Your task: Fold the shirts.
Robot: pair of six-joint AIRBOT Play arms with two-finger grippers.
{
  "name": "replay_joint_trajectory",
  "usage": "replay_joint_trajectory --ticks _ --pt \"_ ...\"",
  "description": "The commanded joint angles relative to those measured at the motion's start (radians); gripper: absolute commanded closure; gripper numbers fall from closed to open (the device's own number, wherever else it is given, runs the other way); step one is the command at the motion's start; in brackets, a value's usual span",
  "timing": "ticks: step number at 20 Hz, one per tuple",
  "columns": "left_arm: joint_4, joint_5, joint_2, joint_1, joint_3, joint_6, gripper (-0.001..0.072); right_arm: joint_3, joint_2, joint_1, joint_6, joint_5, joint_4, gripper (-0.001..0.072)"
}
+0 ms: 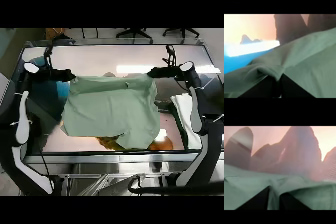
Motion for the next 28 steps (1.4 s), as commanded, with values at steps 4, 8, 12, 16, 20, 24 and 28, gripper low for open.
replay_joint_trajectory --ticks 4,8,12,16,20,24,28 --pt "-0.002 -0.317 -0.111 0.067 0.248 -0.103 0.0043 0.002 0.064 -0.074 0.102 0.119 -0.040 0.0350" --pt "0.002 -0.507 0.046 0.194 0.080 -0.077 0.0044 -0.006 0.188 -0.157 0.267 0.388 -0.295 0.0350" --pt "0.090 -0.550 0.200 0.281 -0.261 -0.009 0.0045 -0.153 0.261 -0.199 0.297 0.496 -0.325 0.0351" --pt "0.173 -0.500 0.259 0.344 -0.541 0.068 0.0239 -0.360 0.352 -0.206 0.289 0.499 -0.328 0.0467" --pt "0.188 -0.386 0.259 0.375 -0.677 0.093 0.0238 -0.474 0.423 -0.205 0.283 0.479 -0.329 0.0459" --pt "0.188 -0.287 0.259 0.343 -0.760 0.117 0.0239 -0.480 0.435 -0.205 0.281 0.480 -0.328 0.0459" --pt "0.185 -0.245 0.259 0.267 -0.793 0.119 0.0239 -0.480 0.435 -0.205 0.281 0.480 -0.328 0.0460"
